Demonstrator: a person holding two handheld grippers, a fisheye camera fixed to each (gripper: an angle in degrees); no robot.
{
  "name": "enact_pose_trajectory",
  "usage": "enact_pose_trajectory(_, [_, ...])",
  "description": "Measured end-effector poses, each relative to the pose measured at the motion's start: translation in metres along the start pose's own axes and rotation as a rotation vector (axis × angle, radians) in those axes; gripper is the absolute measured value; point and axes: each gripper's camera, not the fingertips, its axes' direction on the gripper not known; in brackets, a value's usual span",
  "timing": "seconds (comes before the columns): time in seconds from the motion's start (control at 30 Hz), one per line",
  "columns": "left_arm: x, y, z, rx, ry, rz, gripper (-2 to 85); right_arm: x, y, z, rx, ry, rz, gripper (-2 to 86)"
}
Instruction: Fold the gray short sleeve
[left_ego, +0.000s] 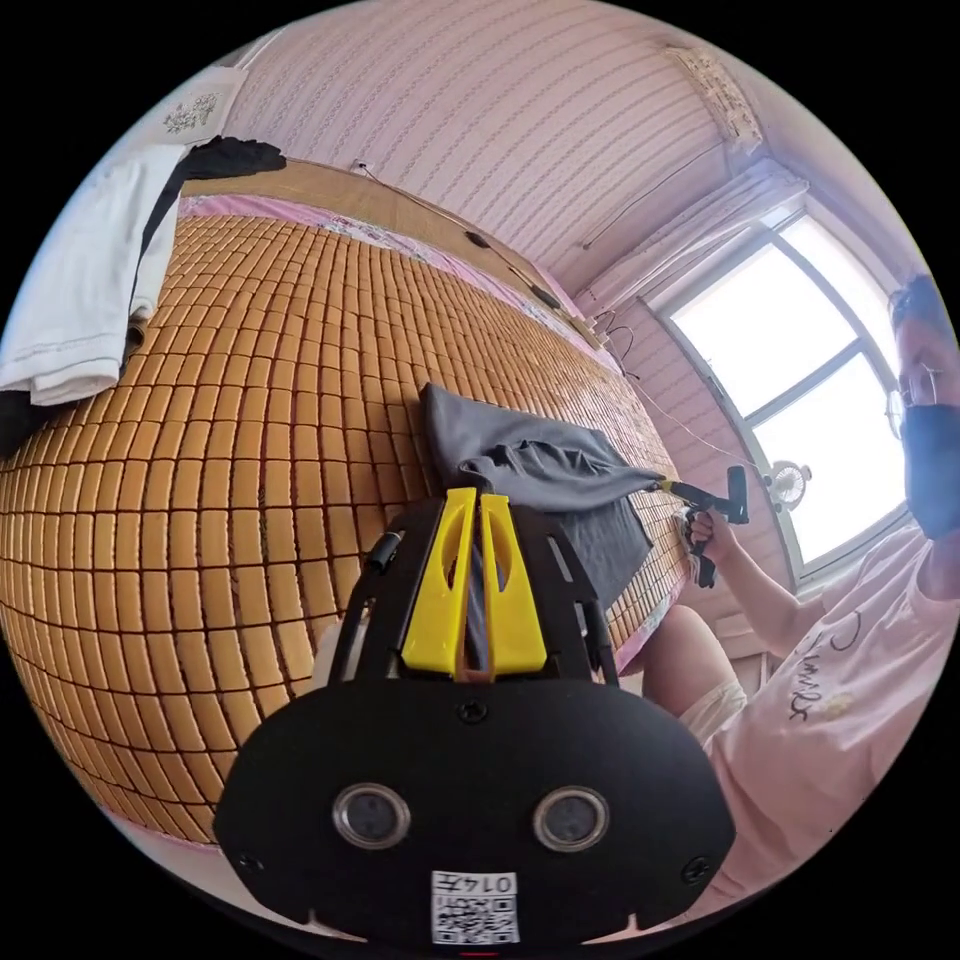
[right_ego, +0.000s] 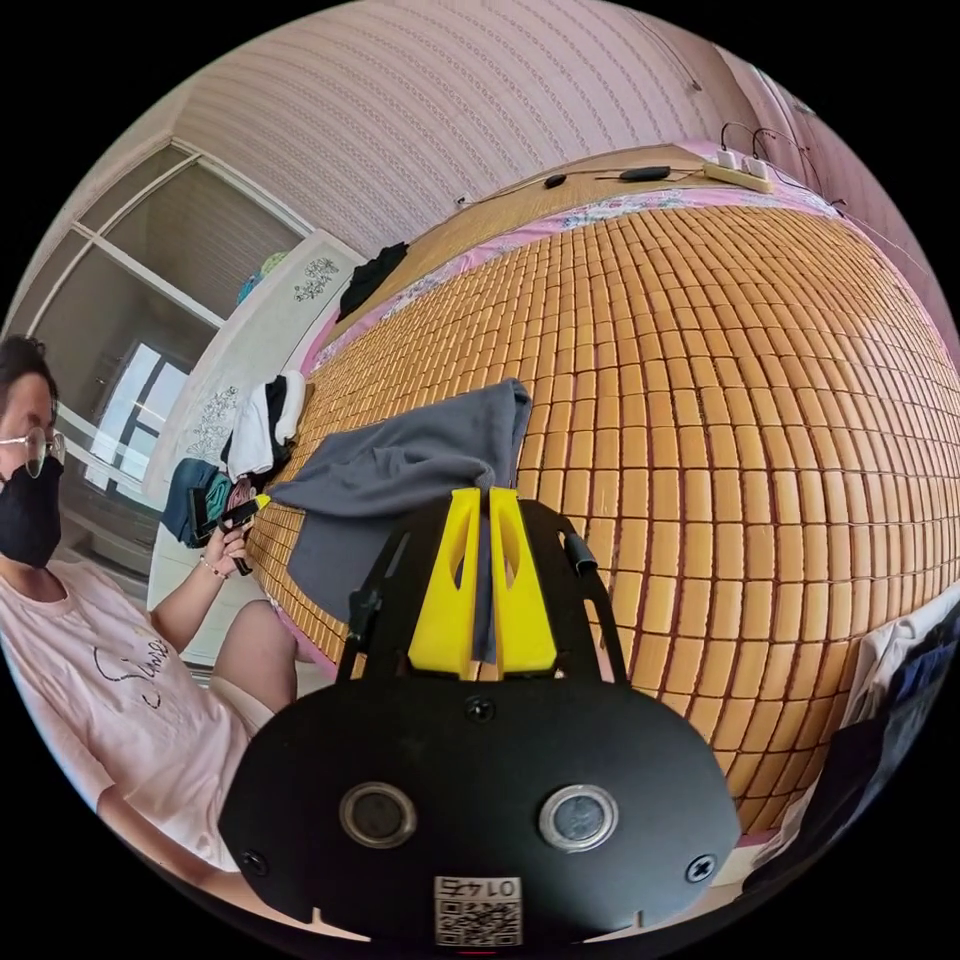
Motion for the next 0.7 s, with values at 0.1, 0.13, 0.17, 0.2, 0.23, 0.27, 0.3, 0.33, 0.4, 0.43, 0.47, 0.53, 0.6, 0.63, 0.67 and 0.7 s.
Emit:
enact_pose_trajectory(0.1, [0.002, 0.011, 0.024, -0.127, -0.006, 0.011, -0.9, 0.008, 0.008, 0.026, -0.107, 0.030, 0.049, 1.8])
enact_pose_trajectory(0.13, [0.002, 0.017, 0.039, -0.213, -0.099, -0.002, -0.8, 0.012, 0.013, 0.041, -0.155, 0.043, 0.074, 2.2])
enact_pose_trajectory(0.17, [0.003, 0.023, 0.052, -0.282, -0.179, 0.021, -0.6, 0.013, 0.016, 0.047, -0.161, 0.039, 0.085, 2.6])
enact_pose_trajectory(0.2, [0.006, 0.025, 0.051, -0.258, -0.172, 0.029, -0.4, 0.011, 0.017, 0.045, -0.146, 0.033, 0.087, 3.0])
enact_pose_trajectory(0.23, [0.008, 0.025, 0.048, -0.253, -0.189, 0.007, 0.0, 0.008, 0.016, 0.040, -0.139, 0.066, 0.098, 3.9])
enact_pose_trajectory(0.27, [0.012, 0.021, 0.043, -0.262, -0.234, 0.004, 0.8, 0.003, 0.015, 0.032, -0.123, 0.132, 0.112, 4.2])
enact_pose_trajectory(0.3, [0.015, 0.019, 0.039, -0.256, -0.271, 0.012, 1.2, -0.002, 0.015, 0.028, -0.112, 0.165, 0.101, 4.3])
enact_pose_trajectory(0.33, [0.024, 0.014, 0.029, -0.231, -0.348, 0.055, 1.5, -0.016, 0.012, 0.019, -0.088, 0.249, 0.069, 4.1])
enact_pose_trajectory(0.4, [0.040, 0.004, 0.021, -0.204, -0.415, 0.117, 1.6, -0.048, 0.003, 0.014, -0.046, 0.343, -0.018, 4.2])
enact_pose_trajectory(0.43, [0.051, -0.007, 0.022, -0.200, -0.415, 0.153, 1.5, -0.073, -0.008, 0.022, -0.054, 0.345, -0.096, 4.5])
enact_pose_trajectory(0.47, [0.063, -0.018, 0.030, -0.200, -0.381, 0.178, 1.3, -0.099, -0.020, 0.036, -0.066, 0.314, -0.171, 4.9])
enact_pose_trajectory(0.53, [0.080, -0.034, 0.053, -0.195, -0.302, 0.207, 1.5, -0.135, -0.038, 0.067, -0.087, 0.214, -0.260, 6.0])
enact_pose_trajectory(0.6, [0.094, -0.047, 0.086, -0.200, -0.243, 0.225, 2.5, -0.164, -0.053, 0.106, -0.120, 0.127, -0.315, 6.8])
enact_pose_trajectory(0.63, [0.100, -0.054, 0.109, -0.222, -0.246, 0.206, 4.3, -0.178, -0.061, 0.132, -0.154, 0.105, -0.336, 7.7])
enact_pose_trajectory(0.67, [0.106, -0.060, 0.129, -0.236, -0.247, 0.204, 5.5, -0.188, -0.066, 0.157, -0.186, 0.114, -0.341, 8.3])
enact_pose_trajectory(0.7, [0.107, -0.061, 0.138, -0.244, -0.260, 0.194, 5.8, -0.190, -0.067, 0.168, -0.208, 0.124, -0.338, 8.5])
